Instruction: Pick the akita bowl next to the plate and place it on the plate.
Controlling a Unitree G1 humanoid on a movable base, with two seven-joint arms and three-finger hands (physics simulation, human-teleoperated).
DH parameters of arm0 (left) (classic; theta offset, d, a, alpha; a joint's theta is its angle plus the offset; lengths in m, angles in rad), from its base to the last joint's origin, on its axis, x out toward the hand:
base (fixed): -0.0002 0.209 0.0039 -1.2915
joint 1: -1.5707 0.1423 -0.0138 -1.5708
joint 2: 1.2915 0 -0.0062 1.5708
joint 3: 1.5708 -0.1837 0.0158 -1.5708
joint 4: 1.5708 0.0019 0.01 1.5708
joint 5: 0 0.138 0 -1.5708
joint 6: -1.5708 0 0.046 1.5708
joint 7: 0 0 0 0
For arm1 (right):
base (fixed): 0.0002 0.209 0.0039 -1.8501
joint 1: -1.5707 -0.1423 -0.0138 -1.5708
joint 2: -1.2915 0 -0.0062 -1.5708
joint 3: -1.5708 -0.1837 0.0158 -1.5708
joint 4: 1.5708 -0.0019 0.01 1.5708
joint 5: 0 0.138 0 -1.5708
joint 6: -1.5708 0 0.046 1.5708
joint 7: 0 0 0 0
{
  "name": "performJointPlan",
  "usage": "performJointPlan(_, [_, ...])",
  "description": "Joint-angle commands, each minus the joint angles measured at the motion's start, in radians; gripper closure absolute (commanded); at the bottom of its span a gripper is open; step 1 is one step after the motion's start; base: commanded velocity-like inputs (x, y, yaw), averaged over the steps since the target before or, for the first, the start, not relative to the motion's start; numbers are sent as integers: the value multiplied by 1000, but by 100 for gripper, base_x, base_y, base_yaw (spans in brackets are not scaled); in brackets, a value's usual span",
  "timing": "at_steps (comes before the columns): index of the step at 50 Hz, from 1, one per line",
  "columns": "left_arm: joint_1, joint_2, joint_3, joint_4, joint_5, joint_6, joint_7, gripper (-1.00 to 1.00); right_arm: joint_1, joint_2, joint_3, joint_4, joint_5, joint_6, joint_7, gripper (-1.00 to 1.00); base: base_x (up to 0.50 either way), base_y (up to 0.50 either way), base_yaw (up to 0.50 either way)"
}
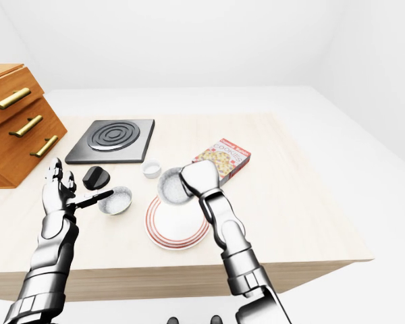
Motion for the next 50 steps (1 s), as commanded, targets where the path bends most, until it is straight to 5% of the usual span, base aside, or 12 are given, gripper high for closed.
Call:
performJointPlan(1, [-9,-1,1,33,5,-18,-5,-100,-19,31,-35,62,151,0,-104,100,0,0,0])
performJointPlan(6, [-2,0,-3,5,2,-4,2,-100,-16,35,-26,104,209,0,-136,100,0,0,0])
performJointPlan(13, [-10,2,-2,34,2,-18,-3,-100,22,42,-6,127,259,0,-118,100,0,0,0])
performJointPlan(22, [2,-1,-2,-15,2,11,4,-100,26,16,-2,233,195,0,-58,100,0,0,0])
performJointPlan(25, [-11,0,0,34,4,-18,-4,-100,20,12,-4,252,181,0,-39,100,0,0,0])
performJointPlan(35, [-2,0,-2,-2,1,2,3,-100,12,-1,-11,256,168,12,24,100,0,0,0])
performJointPlan(37, [-10,0,-2,25,3,-17,-1,-100,6,0,-10,281,165,7,16,100,0,0,0])
performJointPlan(50, [-11,1,-3,40,1,-18,-3,-100,14,15,-6,278,194,7,56,100,0,0,0])
